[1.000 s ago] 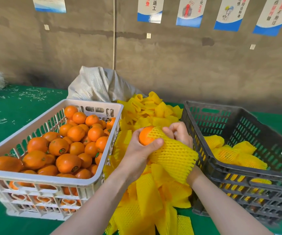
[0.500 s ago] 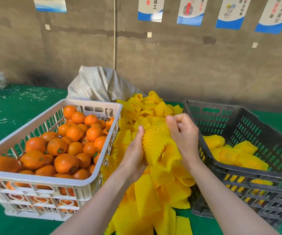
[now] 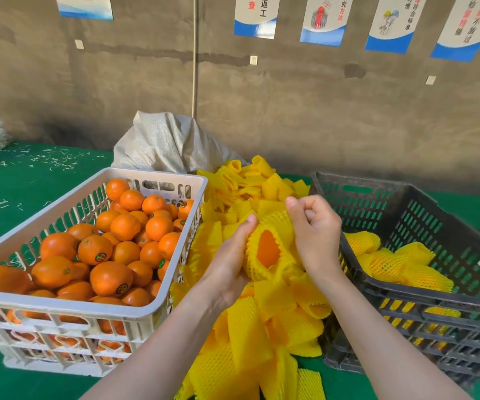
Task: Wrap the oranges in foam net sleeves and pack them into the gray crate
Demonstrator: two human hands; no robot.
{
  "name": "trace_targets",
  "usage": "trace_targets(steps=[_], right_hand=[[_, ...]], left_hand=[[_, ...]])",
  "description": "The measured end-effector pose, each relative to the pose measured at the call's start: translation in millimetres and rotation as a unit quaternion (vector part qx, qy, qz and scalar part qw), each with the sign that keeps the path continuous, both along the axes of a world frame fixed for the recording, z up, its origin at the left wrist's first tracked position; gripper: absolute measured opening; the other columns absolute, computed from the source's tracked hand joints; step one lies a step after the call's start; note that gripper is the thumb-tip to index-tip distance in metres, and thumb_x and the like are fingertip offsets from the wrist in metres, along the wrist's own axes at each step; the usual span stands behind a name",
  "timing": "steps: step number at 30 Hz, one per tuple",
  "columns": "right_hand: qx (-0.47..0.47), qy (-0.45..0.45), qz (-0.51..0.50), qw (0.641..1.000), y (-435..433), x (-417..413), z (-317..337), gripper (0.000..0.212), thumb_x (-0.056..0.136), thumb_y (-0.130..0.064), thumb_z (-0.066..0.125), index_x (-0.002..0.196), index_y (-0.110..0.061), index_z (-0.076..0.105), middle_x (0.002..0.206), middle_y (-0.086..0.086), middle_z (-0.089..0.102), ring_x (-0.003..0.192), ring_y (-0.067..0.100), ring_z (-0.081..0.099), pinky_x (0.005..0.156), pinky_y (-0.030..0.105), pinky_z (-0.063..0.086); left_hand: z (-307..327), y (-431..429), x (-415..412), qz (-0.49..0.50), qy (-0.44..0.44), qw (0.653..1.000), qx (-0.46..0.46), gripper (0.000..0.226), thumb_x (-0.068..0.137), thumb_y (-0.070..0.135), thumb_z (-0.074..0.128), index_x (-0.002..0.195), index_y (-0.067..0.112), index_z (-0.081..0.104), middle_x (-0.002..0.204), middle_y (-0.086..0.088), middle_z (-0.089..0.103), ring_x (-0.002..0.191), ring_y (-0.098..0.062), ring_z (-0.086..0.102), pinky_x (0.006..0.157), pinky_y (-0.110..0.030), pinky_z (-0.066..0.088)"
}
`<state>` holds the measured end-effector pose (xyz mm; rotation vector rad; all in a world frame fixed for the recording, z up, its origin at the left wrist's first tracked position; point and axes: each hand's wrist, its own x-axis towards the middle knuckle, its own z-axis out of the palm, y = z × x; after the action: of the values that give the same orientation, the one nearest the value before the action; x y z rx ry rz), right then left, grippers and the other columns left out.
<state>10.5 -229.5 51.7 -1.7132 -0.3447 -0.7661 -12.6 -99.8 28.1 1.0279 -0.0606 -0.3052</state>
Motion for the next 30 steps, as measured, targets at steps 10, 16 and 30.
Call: trace_targets(steps=[10,16,30], right_hand=[[0.191,0.281,0.184,0.922,3.0,-1.1,-16.7,0.034,0.092,-0.037,0.045,0.071,-0.017,0.063,0.079,0.003,0.064,0.079,0.017,0.062,0.075,0.035,0.05],[0.318,0.409,0.289,0.805,14.4,-15.5,-24.1,0.049,0.077,-0.06,0.039,0.08,-0.025,0.073,0.086,0.002,0.074,0.081,0.026,0.066,0.079,0.054,0.046],[0.43,0.335,0.284,0.789,23.3,-17.2,-27.5,0.029,0.076,-0.038,0.056,0.094,-0.018,0.067,0.082,0.006,0.073,0.069,0.02,0.07,0.057,0.028,0.055]], left_hand=[[-0.4,-4.9,1.1,0.071,0.006,0.997,0.012,0.074,0.069,0.065,0.054,0.134,0.03,0.047,0.124,-0.001,0.062,0.109,-0.024,0.062,0.094,-0.045,0.051],[-1.8,-7.1,2.6,0.209,-0.129,0.948,0.204,0.036,0.084,0.065,0.033,0.08,0.042,0.061,0.08,0.024,0.061,0.075,0.007,0.058,0.057,-0.005,0.043],[-8.3,-6.4,8.6,0.288,-0.165,0.939,0.095,0.047,0.093,0.029,0.053,0.054,0.005,0.047,0.05,-0.003,0.043,0.051,-0.019,0.041,0.057,-0.032,0.039]])
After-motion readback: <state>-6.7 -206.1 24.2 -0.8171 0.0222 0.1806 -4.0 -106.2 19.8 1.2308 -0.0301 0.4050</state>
